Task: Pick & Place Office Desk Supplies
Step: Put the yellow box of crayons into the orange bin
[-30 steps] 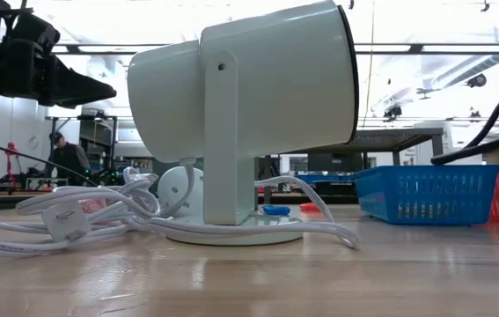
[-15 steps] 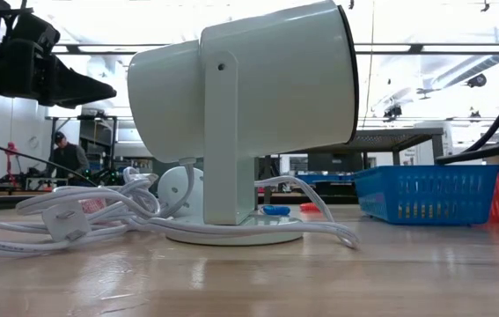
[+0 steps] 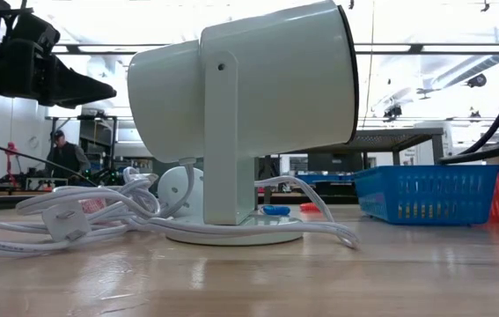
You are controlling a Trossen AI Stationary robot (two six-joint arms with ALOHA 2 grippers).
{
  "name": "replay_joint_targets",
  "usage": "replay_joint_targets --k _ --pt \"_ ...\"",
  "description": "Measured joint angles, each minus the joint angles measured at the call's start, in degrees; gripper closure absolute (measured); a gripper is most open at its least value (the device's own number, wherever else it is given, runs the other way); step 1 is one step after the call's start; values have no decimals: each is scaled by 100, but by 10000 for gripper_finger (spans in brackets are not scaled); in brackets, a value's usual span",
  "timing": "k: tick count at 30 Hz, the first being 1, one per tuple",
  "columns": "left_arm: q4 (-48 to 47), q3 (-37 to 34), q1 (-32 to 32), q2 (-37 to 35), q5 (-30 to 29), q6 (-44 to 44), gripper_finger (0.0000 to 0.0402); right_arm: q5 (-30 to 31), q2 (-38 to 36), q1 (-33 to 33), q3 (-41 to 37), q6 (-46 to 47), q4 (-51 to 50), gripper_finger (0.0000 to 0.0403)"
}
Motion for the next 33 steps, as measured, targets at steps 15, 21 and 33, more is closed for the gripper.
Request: replay_joint_targets --k 15,21,33 --pt "1 0 0 -2 1 0 243 -48 0 89 -28 -3 49 231" --pt "1 1 0 -2 1 0 243 -98 2 115 -35 -61 241 258" --pt "0 2 0 0 0 0 243 85 0 117 -112 -175 453 354"
